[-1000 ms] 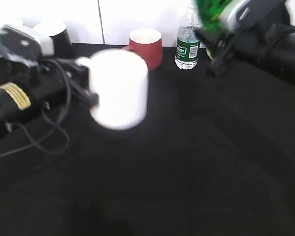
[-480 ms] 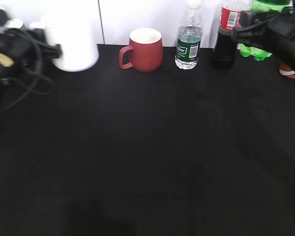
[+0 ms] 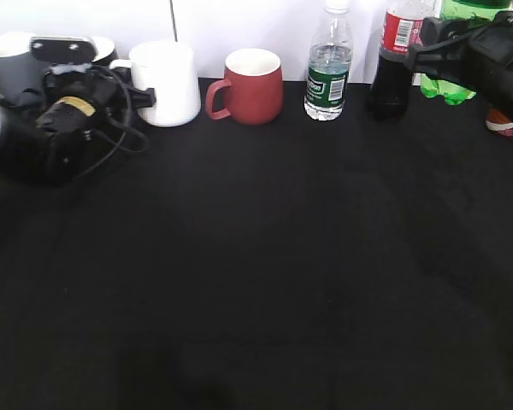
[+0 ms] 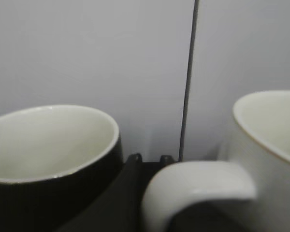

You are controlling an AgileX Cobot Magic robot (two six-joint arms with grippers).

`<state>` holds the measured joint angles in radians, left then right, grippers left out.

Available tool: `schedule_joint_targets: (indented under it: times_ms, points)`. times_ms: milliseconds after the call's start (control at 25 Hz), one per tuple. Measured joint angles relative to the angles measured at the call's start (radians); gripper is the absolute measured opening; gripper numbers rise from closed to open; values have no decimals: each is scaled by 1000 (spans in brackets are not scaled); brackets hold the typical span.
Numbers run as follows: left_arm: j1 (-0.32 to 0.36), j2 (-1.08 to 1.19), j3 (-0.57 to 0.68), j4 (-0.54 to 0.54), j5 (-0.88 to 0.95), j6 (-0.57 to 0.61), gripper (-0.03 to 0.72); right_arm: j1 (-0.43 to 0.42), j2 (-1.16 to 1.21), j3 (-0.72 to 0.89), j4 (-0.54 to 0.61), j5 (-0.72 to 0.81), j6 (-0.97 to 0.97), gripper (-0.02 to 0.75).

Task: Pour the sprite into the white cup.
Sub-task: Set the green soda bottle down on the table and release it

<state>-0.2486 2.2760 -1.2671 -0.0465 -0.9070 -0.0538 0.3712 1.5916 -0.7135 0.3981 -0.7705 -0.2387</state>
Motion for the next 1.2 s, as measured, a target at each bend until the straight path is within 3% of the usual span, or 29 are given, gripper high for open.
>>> schedule_joint_targets:
  times_ms: [440,720,880,1200]
  points:
    - [26,118,-173,46,53,-2,76,0,34,0,6,-16,8,386]
    - [29,132,-188,80,56,-16,81,0,50,0,7,-80,30,386]
    - [31,133,-189,110,60,-19,239,0,50,0,7,-83,30,386]
    - [25,49,-52,112,25,-20,279,0,50,0,7,-95,30,384]
